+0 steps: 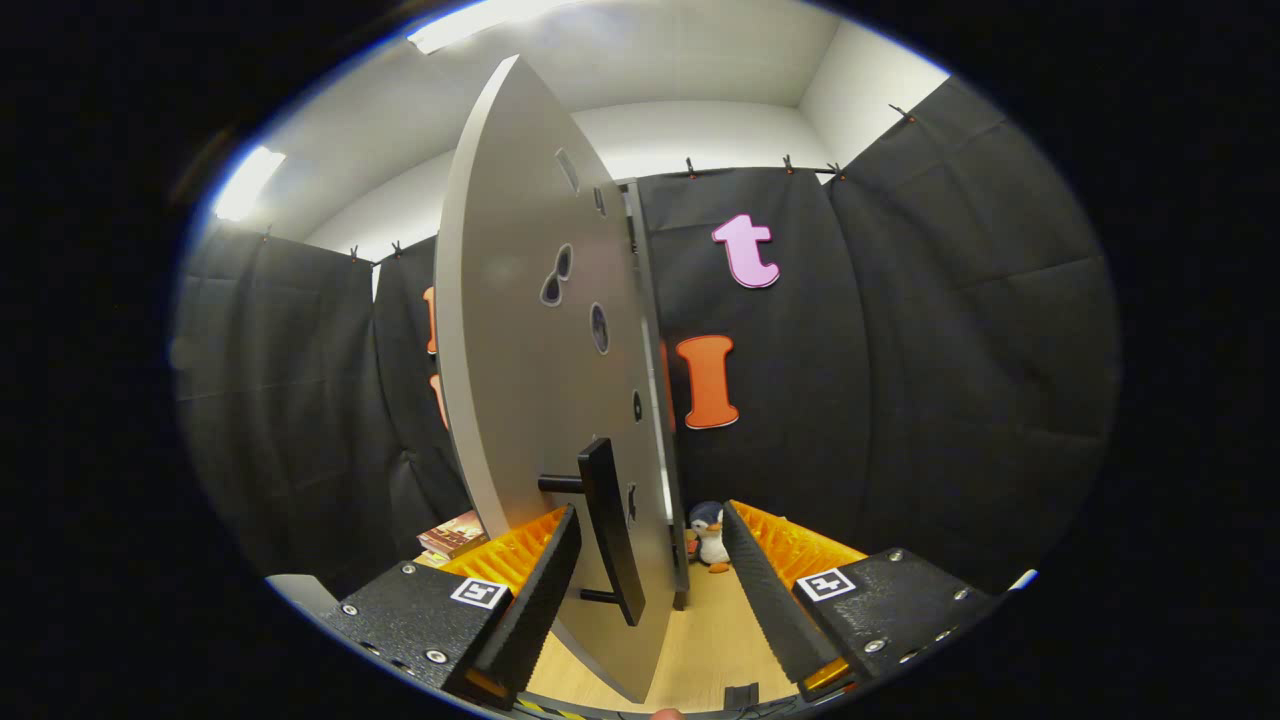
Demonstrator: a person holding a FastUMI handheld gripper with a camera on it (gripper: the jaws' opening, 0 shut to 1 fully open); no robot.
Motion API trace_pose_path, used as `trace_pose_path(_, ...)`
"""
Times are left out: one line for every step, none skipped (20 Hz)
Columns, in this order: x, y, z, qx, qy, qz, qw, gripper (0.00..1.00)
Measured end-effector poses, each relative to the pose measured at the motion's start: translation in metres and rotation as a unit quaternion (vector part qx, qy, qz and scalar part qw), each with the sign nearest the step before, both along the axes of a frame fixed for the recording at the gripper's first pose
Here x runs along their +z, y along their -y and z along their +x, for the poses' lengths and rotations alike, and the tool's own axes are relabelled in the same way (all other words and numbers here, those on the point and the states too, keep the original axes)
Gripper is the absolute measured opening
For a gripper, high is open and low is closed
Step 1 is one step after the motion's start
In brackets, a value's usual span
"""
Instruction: Open the shoe cabinet door, grab the shoes and put them into the shoe cabinet, then close the shoe cabinet door.
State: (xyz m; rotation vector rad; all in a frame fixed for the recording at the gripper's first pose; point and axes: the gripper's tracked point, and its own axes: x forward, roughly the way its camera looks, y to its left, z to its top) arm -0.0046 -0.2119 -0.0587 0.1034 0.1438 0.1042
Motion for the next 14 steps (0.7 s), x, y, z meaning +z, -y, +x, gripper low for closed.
trace_pose_path(0.0, -0.005, -0.001, 0.008, 0.001, 0.0, 1.0, 0.9)
trace_pose_path(0.0, -0.012, -0.001, 0.016, 0.0, 0.0, 1.0, 0.9)
trace_pose_path(-0.001, -0.021, -0.001, 0.024, 0.0, 0.001, 1.0, 0.9)
trace_pose_path(-0.001, -0.031, 0.001, 0.031, 0.0, 0.001, 1.0, 0.9)
trace_pose_path(-0.001, -0.04, 0.003, 0.036, 0.003, 0.002, 0.999, 0.9)
trace_pose_path(-0.002, -0.05, 0.006, 0.042, 0.003, 0.003, 0.999, 0.9)
trace_pose_path(-0.003, -0.056, 0.008, 0.046, 0.001, 0.005, 0.999, 0.9)
trace_pose_path(-0.004, -0.064, 0.01, 0.05, 0.0, 0.007, 0.999, 0.9)
trace_pose_path(-0.004, -0.071, 0.014, 0.052, 0.001, 0.006, 0.999, 0.9)
trace_pose_path(-0.006, -0.078, 0.018, 0.053, 0.001, 0.004, 0.999, 0.9)
trace_pose_path(-0.006, -0.083, 0.02, 0.053, 0.002, 0.003, 0.999, 0.9)
trace_pose_path(-0.007, -0.09, 0.021, 0.054, 0.002, 0.003, 0.999, 0.9)
trace_pose_path(-0.008, -0.098, 0.023, 0.056, 0.0, 0.003, 0.998, 0.9)
trace_pose_path(-0.012, -0.107, 0.025, 0.059, -0.002, 0.001, 0.998, 0.9)
